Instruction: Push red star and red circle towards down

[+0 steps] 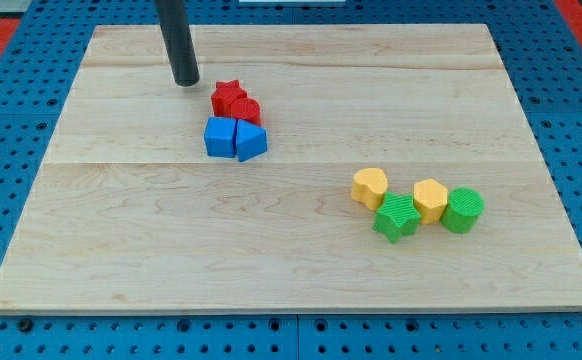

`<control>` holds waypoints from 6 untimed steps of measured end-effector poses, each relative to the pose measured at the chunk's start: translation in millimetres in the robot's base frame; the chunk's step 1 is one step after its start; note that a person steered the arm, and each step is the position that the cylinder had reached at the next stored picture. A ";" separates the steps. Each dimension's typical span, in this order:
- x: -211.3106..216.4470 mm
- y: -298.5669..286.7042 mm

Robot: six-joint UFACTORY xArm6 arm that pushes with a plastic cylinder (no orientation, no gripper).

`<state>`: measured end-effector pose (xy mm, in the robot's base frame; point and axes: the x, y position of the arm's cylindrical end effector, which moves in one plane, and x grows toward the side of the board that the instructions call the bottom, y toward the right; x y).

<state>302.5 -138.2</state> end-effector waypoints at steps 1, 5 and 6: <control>0.0 0.0; 57.3 65.6; 95.9 99.2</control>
